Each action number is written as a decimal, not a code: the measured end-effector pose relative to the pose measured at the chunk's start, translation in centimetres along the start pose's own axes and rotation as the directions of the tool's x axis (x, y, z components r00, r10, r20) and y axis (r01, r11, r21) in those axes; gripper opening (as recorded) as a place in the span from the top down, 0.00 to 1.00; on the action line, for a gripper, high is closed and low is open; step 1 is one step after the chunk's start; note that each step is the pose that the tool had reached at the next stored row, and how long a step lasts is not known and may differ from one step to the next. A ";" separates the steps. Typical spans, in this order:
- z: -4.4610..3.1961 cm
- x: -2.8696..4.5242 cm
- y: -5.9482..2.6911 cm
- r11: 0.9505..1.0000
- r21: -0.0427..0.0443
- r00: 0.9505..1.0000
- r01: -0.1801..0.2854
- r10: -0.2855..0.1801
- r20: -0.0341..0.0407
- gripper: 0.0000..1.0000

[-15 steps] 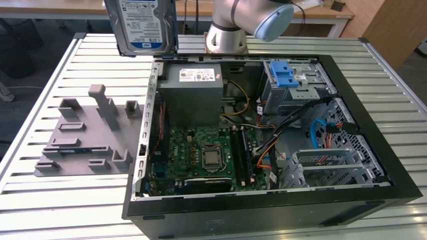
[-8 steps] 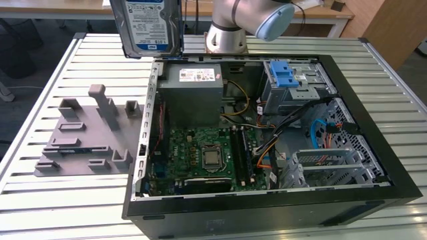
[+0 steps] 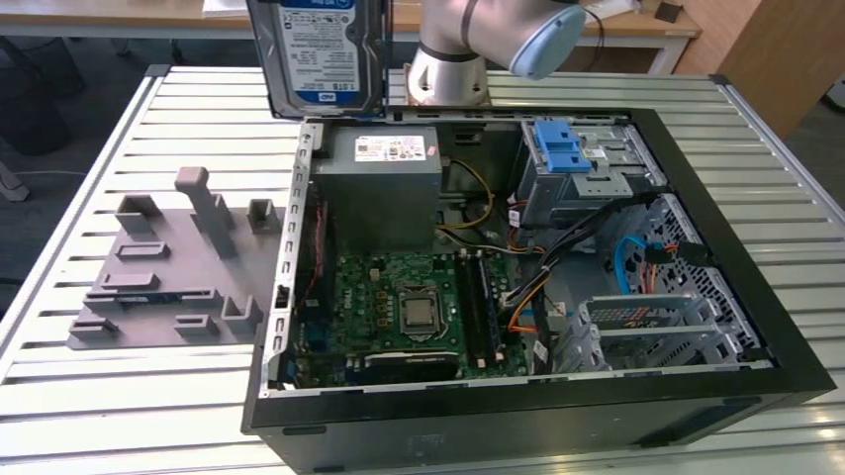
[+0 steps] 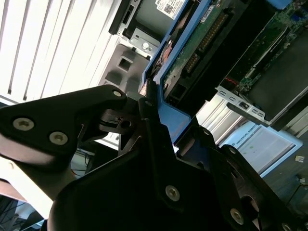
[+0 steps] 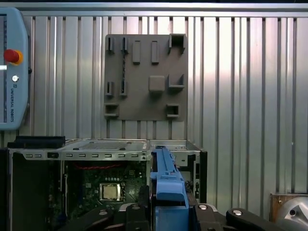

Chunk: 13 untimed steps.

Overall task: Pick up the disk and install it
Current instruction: 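Pick up the disk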

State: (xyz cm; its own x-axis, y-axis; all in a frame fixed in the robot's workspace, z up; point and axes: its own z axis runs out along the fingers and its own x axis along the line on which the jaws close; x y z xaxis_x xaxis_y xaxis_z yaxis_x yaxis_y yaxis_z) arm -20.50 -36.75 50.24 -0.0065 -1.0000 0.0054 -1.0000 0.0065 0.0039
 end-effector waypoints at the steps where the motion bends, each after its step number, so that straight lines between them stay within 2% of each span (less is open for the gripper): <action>1: 0.00 0.03 -0.19 1.000 0.000 1.000 0.000 0.000 0.000 0.64; 6: 0.01 0.13 -0.91 1.000 0.000 1.000 0.000 0.000 0.000 0.64; 13: 0.06 0.65 -1.32 1.000 0.000 1.000 0.000 0.000 0.000 0.64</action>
State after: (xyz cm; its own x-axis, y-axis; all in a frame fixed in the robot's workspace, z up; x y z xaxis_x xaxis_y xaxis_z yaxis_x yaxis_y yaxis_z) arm -19.19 -37.41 50.18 -0.0067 -1.0000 0.0053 -1.0000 0.0067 0.0037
